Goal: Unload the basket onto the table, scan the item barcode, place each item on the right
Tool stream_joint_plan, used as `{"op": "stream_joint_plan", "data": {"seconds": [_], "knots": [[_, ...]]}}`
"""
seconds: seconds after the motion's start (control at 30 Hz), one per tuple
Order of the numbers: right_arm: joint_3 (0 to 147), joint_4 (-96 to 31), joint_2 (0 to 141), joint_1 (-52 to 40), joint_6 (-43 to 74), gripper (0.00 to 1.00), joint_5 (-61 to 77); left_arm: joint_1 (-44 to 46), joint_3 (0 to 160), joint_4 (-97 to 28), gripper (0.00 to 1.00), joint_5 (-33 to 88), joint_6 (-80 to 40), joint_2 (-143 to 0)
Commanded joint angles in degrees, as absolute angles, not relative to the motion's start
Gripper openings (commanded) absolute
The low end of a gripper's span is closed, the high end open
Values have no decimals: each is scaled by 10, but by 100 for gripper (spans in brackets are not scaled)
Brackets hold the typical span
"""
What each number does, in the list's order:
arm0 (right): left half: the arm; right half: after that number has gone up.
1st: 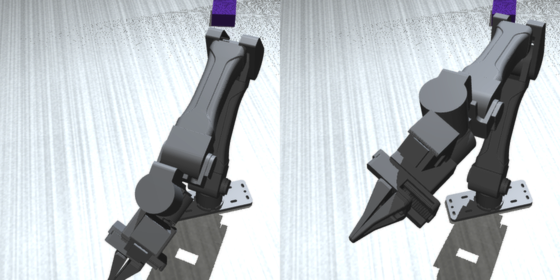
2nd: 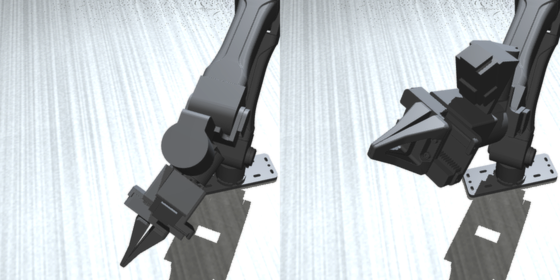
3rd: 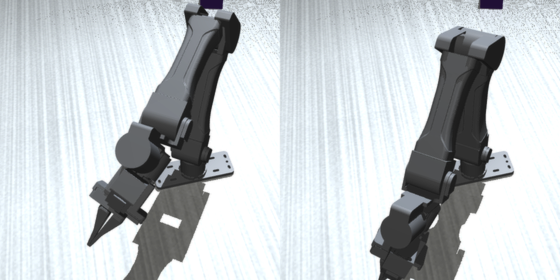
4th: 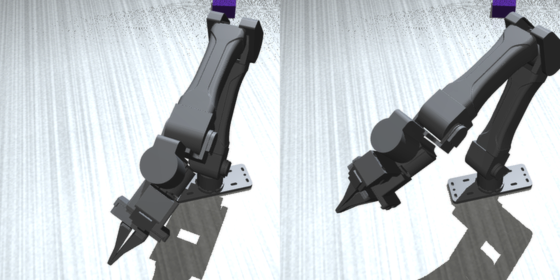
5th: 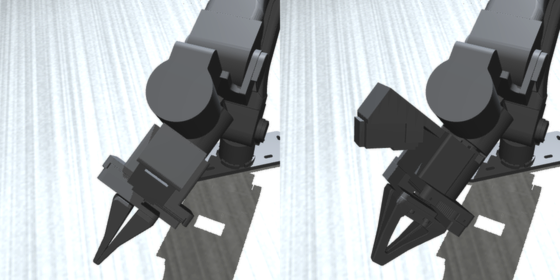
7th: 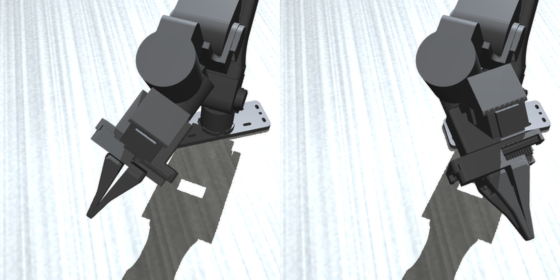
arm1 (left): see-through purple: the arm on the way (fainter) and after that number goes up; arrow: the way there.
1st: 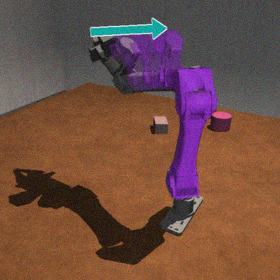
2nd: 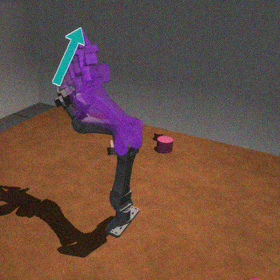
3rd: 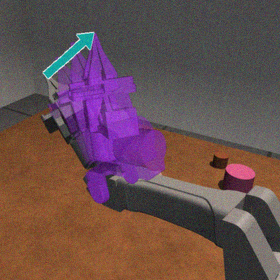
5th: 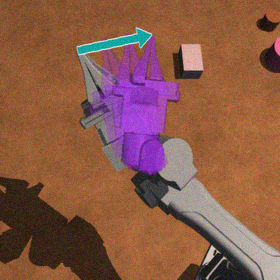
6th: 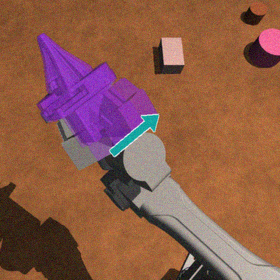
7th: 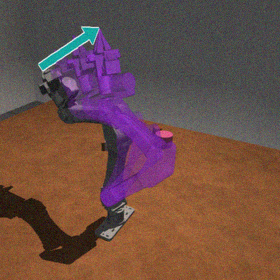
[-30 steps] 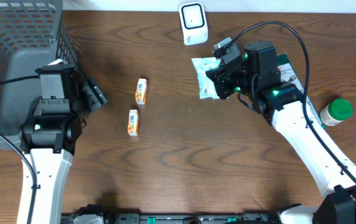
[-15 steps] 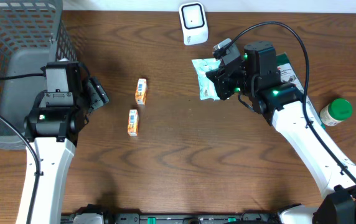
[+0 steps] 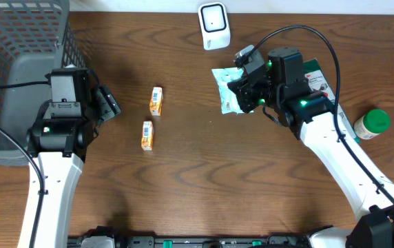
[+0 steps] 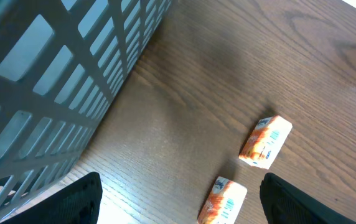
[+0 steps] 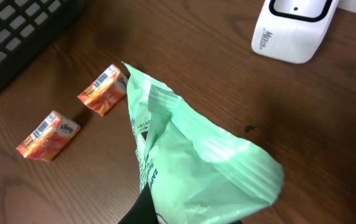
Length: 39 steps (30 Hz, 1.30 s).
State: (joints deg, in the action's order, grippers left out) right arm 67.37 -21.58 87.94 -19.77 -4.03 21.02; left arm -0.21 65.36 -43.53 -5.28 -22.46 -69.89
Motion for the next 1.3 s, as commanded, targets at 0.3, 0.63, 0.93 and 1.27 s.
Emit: {"op": "stream_joint_plan", "data": {"seconds": [0.3,0.63,0.93,1.27], "knots": [[675,-197,870,-229,-48,1,210,-5,654,-437,82,-61,-221,-701],[675,-194,870,-268,-48,1,210,-5,654,-437,82,-61,-221,-701],[675,-171,870,-286,-57,1,210,-5,654,-437,82,-61,-221,-701],[675,-170,870,-294,-57,1,208,-5,654,-437,82,-61,-221,-701]]}}
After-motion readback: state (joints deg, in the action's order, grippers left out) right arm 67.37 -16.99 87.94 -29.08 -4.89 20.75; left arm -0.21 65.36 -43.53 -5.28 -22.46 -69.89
